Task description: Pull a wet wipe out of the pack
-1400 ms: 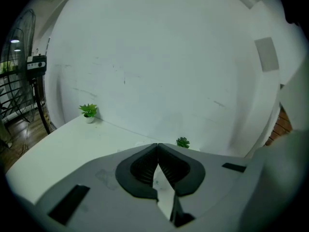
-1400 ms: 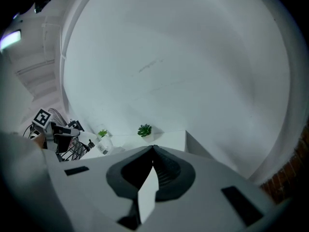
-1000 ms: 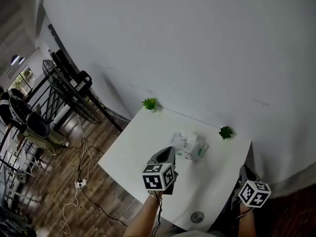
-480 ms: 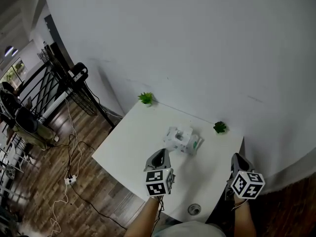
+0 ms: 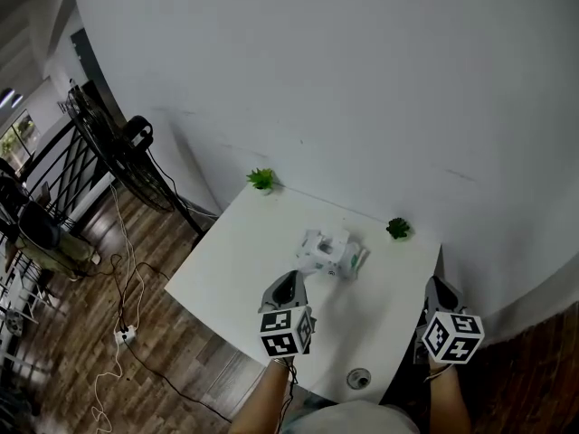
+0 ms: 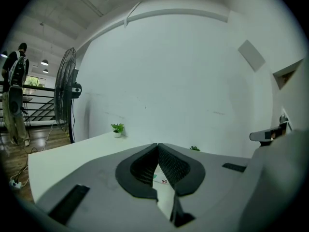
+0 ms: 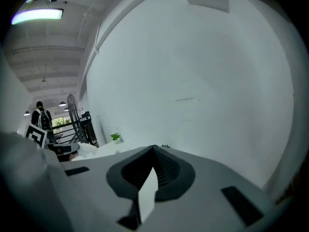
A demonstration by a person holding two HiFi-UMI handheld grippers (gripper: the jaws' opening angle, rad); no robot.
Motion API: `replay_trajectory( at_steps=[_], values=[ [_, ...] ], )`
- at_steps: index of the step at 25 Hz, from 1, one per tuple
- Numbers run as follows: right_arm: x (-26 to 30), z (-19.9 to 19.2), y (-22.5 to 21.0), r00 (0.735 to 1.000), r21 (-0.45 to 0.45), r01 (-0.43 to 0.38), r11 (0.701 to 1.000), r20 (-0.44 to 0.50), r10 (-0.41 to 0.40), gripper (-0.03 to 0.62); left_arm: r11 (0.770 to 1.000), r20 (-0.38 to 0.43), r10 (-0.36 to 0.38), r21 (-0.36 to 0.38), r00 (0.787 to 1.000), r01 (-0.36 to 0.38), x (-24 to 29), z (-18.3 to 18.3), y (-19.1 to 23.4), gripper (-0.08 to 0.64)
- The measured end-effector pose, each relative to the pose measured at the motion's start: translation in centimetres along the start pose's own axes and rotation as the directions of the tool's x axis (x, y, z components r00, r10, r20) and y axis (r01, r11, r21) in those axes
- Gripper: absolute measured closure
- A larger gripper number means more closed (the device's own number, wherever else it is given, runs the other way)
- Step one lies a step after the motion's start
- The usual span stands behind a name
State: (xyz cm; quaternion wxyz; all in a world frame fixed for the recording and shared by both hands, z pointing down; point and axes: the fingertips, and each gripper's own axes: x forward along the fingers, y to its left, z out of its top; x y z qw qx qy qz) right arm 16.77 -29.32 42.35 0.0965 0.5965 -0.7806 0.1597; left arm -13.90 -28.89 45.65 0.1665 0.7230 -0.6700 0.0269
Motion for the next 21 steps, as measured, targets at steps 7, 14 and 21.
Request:
replay_trajectory(
  at_steps=[7, 14, 21],
  values=[
    [-0.4, -0.3, 0.1, 1.000, 0.031, 0.005, 1.000, 0.003, -0.005, 0.592, 1.000, -0.002, -0.018, 0.018, 1.000, 0.018, -0.3, 0.1, -0.3, 0.548],
    [-0.8, -0.3, -0.5, 1.000, 0.042, 0.011, 0.999, 0.008, -0.011, 0.592, 0.999, -0.005, -0.026, 0.021, 1.000, 0.026, -0.4, 0.2, -0.6, 0.548],
    [-1.1, -0.3, -1.2, 1.000, 0.045, 0.014, 0.999, 0.010, -0.015, 0.592, 0.999, -0.011, -0.026, 0.023, 1.000, 0.027, -0.4, 0.0, -1.0, 0.548]
  ],
)
